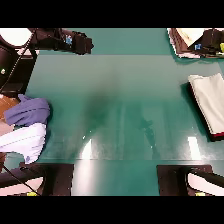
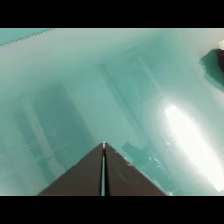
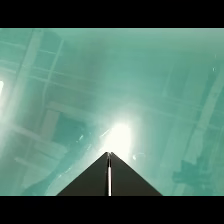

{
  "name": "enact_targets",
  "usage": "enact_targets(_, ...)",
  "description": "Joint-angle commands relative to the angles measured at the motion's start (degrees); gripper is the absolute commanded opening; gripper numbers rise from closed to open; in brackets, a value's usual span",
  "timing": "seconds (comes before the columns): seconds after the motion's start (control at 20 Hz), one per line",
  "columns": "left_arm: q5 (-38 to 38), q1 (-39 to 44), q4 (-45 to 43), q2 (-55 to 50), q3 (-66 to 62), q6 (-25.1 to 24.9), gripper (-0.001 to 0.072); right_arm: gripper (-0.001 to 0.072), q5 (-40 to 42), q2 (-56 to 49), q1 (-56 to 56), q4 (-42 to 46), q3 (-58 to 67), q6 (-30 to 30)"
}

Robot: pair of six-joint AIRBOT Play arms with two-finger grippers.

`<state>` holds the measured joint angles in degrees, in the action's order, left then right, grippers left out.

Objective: Fold the shirts.

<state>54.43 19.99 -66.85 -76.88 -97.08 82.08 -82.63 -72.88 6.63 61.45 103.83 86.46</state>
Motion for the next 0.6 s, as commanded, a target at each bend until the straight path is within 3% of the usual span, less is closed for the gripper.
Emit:
enact_targets(0.0, -0.02, 0.02, 0.09, -0.02, 0.0, 0.02, 0.0024, 0.0018, -0.5, 0.02, 0.07, -0.02, 0.02, 0.04)
enact_targets(0.15, -2.36, -0.9, -3.08, 0.42, -0.33, -0.04, 0.0024, 0.0018, -1.18, 0.02, 0.07, 0.0, 0.02, 0.02)
enact_targets(0.35, 11.61, -10.75, -20.46, 4.39, -0.44, 4.33, 0.0024, 0.0018, -2.14, 0.02, 0.07, 0.0, 0.02, 0.02)
enact_targets(0.45, 20.83, -17.29, -25.18, 4.66, -0.13, 4.7, 0.0025, 0.0018, -1.92, 0.02, 0.07, -0.02, 0.02, 0.02)
enact_targets(0.5, 24.7, -20.74, -25.81, 4.63, 1.25, 4.48, 0.0081, 0.0018, -1.92, 0.02, 0.07, -0.02, 0.02, 0.02)
enact_targets(0.55, 26.43, -24.04, -25.79, 4.63, 3.76, 4.5, 0.0434, 0.0018, -1.92, 0.02, 0.07, -0.02, 0.02, 0.02)
